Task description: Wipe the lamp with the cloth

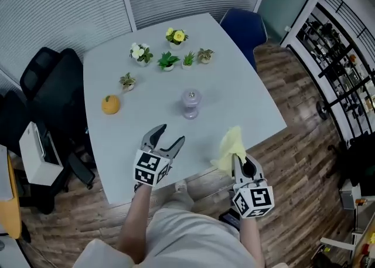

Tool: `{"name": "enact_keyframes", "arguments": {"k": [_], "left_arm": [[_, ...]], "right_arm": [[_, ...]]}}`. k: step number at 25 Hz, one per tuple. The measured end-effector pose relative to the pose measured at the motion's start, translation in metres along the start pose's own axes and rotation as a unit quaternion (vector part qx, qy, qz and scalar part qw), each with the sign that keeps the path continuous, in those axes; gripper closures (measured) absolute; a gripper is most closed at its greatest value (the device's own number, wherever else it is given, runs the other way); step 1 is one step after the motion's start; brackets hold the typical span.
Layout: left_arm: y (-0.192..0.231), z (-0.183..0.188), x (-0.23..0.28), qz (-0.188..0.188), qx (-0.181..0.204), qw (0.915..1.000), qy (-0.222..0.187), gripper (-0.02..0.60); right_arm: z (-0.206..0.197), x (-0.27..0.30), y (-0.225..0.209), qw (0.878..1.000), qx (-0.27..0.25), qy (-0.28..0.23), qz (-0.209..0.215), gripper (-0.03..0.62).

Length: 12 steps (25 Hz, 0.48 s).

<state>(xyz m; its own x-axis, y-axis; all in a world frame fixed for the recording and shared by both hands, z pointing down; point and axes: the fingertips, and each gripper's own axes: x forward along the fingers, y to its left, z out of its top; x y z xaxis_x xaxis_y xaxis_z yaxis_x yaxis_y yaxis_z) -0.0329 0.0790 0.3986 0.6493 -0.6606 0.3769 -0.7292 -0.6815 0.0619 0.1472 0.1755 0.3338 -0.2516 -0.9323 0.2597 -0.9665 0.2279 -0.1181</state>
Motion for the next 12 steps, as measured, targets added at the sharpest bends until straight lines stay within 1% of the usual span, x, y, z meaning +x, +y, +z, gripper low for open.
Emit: {"name": "enact_keyframes", "arguments": {"k": [3,6,9,12], "left_arm": [[0.023,-0.011,0.033,-0.033,0.012,0.9987,0.036,0.29],[0.039,-0.024,0.061,-0.059,0.017,0.9962,0.062,0.29],[0.051,-0.036,0.085,-0.074,0.026,0.9936,0.082,0.29],[0.055,-0.049,0.107,-0.089,0.047,0.9901,0.098,0.29]], "right_arm": [[0.006,0.031,-0.01,1.0,0.004,0.008,-0.013,0.568],[0.009,0.057,-0.018,1.0,0.001,0.017,-0.021,0.568],[0.013,0.08,-0.02,1.0,-0.005,0.025,-0.018,0.568],[0.017,0.097,-0.019,1.0,-0.012,0.027,-0.009,0.568]]}}
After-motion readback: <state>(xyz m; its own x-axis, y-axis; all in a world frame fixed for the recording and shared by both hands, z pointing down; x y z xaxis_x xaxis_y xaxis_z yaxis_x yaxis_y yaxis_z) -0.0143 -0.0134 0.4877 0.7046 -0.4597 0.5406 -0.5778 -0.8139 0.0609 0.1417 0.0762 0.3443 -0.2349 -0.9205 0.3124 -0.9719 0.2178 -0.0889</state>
